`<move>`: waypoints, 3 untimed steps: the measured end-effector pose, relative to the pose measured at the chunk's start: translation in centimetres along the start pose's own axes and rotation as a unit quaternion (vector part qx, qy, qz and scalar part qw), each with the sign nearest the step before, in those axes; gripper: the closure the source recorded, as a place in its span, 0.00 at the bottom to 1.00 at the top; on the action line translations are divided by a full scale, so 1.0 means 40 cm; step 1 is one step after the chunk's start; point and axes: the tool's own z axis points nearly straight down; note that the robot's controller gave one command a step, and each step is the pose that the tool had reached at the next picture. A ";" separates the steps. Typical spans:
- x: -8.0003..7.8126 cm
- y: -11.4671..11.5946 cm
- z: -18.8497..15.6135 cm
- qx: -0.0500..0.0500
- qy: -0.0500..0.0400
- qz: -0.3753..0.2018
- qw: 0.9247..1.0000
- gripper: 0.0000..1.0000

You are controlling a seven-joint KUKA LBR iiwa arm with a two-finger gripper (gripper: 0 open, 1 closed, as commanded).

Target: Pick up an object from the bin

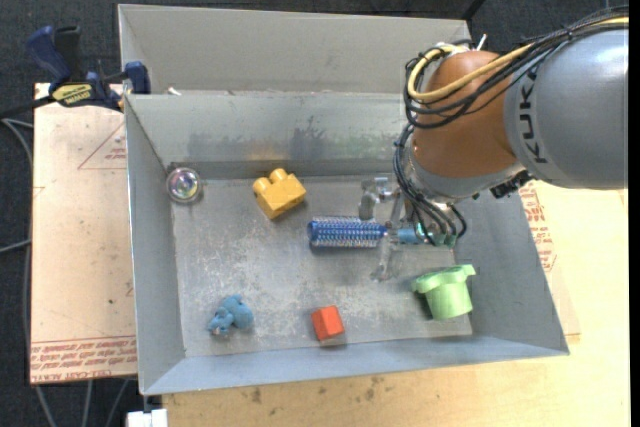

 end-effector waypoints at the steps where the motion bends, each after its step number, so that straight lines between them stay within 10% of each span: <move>1: -0.134 -0.017 0.181 0.000 -0.004 -0.039 0.999 0.00; 2: -0.131 -0.016 0.172 0.000 -0.004 -0.038 0.999 1.00; 3: -0.080 -0.007 -0.214 0.000 -0.008 -0.046 0.999 1.00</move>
Offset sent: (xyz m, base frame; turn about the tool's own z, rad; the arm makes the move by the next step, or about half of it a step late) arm 0.0518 -0.0070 -0.0686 -0.0787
